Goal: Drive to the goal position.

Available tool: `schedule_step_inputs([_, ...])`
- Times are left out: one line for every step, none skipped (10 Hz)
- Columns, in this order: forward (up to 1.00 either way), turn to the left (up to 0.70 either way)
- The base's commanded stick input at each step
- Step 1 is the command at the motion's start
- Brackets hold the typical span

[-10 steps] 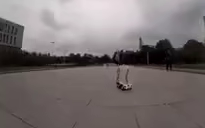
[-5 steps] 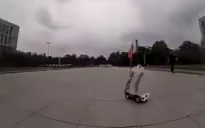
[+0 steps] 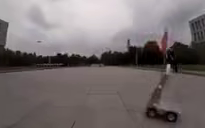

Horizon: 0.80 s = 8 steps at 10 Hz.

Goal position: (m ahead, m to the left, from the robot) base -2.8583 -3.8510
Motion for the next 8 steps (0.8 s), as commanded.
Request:
schedule_step_inputs([0.00, -0.45])
schedule_step_inputs([0.00, -0.45])
schedule_step_inputs([0.00, -0.45])
schedule_step_inputs([0.00, -0.45])
schedule_step_inputs([0.00, -0.45])
schedule_step_inputs([0.00, -0.45])
schedule_step_inputs([0.00, -0.45])
schedule_step_inputs([0.00, -0.45])
